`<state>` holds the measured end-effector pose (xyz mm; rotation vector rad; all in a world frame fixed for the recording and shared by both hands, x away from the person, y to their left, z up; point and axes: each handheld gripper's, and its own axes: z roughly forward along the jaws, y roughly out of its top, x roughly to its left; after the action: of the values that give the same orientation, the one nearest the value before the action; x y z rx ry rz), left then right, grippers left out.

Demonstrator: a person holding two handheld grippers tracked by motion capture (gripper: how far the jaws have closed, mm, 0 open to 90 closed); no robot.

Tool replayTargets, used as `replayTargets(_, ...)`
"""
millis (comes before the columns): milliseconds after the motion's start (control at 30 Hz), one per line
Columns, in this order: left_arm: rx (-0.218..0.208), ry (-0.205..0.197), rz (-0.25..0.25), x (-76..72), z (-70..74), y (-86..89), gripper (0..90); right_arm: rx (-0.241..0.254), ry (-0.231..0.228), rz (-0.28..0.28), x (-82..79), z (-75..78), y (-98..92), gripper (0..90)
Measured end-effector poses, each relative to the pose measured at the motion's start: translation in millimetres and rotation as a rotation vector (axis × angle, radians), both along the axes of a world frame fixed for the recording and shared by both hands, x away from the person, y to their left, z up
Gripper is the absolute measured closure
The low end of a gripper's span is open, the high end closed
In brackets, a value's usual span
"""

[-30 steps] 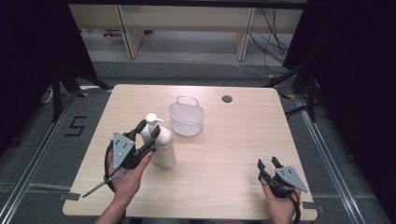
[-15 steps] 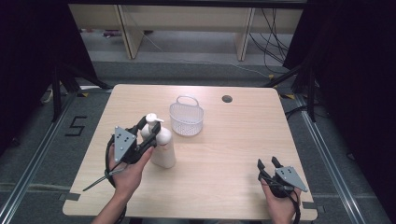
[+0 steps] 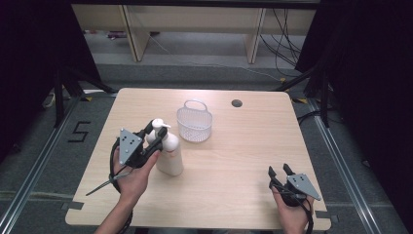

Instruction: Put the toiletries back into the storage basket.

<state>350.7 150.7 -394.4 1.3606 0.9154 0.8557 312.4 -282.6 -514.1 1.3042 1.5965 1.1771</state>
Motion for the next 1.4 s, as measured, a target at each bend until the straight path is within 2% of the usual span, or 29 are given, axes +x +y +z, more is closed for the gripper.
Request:
replayTargets(100,0.004,0.003,-0.006,-0.5,0.7,-1.2,59.0,0.0,0.002,0.0,-0.1,0.1,0.1,44.2)
replayTargets(133,0.004,0.004,-0.008,-0.6,0.8,-1.6,59.0,0.022,0.012,-0.018,-1.5,0.2,2.4,44.1)
replayTargets(167,0.003,0.004,-0.008,-0.5,1.0,-2.0,59.0,-0.002,0.0,0.0,0.1,0.0,-0.1,44.1)
replayTargets(400,-0.008,-0.019,-0.025,0.2,9.8,-6.8,59.1,0.005,0.007,-0.021,-1.0,0.4,1.2,44.0)
replayTargets(467,-0.009,-0.025,-0.026,0.6,12.7,-7.8,59.1,0.0,0.002,-0.001,0.1,0.0,-0.1,43.9)
replayTargets(600,-0.012,-0.034,-0.031,1.2,17.2,-10.1,59.1,0.0,0.0,-0.011,-0.4,-0.1,1.1,43.9)
replayTargets(800,-0.015,-0.043,-0.035,2.9,21.4,-13.3,59.1,-0.018,-0.006,-0.008,0.0,0.1,-0.1,43.7)
replayTargets(833,-0.011,-0.044,-0.035,3.2,22.3,-13.8,59.0,-0.002,0.003,-0.012,-0.7,0.4,0.9,43.8)
replayTargets(933,-0.019,-0.049,-0.041,4.1,24.6,-15.8,59.0,-0.017,-0.006,-0.007,0.0,0.1,0.0,43.6)
replayTargets(1067,-0.024,-0.053,-0.047,6.8,28.1,-19.2,59.0,-0.017,-0.001,-0.025,-0.7,0.5,0.4,43.5)
replayTargets(1400,-0.032,-0.06,-0.056,11.5,33.0,-25.0,59.0,-0.011,0.005,-0.025,-0.8,0.7,0.3,43.3)
